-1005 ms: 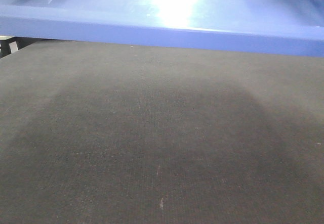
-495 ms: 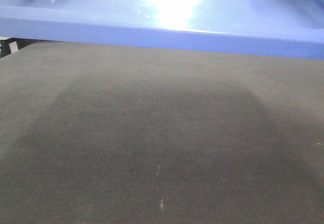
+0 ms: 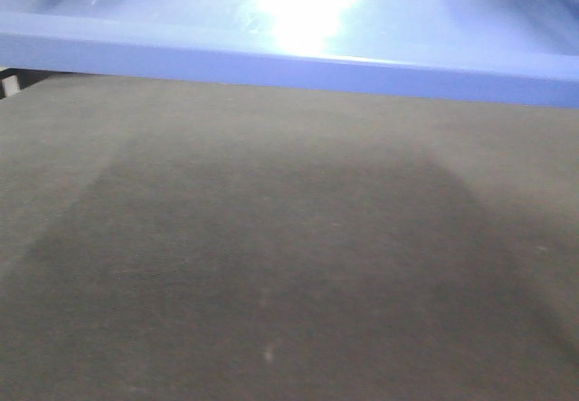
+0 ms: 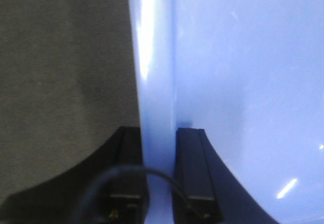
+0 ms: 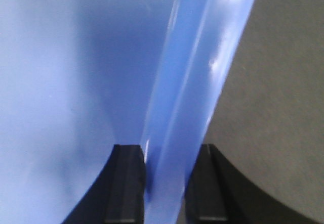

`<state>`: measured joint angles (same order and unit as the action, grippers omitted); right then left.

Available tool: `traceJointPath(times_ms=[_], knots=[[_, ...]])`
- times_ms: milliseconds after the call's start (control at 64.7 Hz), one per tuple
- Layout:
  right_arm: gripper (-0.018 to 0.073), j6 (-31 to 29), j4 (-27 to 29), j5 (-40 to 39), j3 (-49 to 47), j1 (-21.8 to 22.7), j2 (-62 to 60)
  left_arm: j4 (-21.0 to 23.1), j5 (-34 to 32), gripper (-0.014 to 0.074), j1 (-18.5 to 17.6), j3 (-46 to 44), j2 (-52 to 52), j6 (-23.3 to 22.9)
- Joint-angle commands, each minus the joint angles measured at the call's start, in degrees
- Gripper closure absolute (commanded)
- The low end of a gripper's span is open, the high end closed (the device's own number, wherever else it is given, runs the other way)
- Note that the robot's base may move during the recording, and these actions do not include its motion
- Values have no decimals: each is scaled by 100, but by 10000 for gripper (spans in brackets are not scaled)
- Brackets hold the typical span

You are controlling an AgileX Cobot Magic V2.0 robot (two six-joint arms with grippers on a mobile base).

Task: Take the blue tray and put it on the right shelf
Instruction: 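Hold the tray raised with both grippers while driving away from table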

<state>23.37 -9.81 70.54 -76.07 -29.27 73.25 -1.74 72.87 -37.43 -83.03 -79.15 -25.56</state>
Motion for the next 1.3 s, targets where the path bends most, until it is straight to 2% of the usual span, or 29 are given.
traceJointPath(times_ms=[0,1284], knots=[[503,-238,10,-281,-139,-50,-141,217,381,645,-83,-200,178,36],[503,-238,10,-257,-139,-50,-135,242,381,645,-83,-200,168,36]])
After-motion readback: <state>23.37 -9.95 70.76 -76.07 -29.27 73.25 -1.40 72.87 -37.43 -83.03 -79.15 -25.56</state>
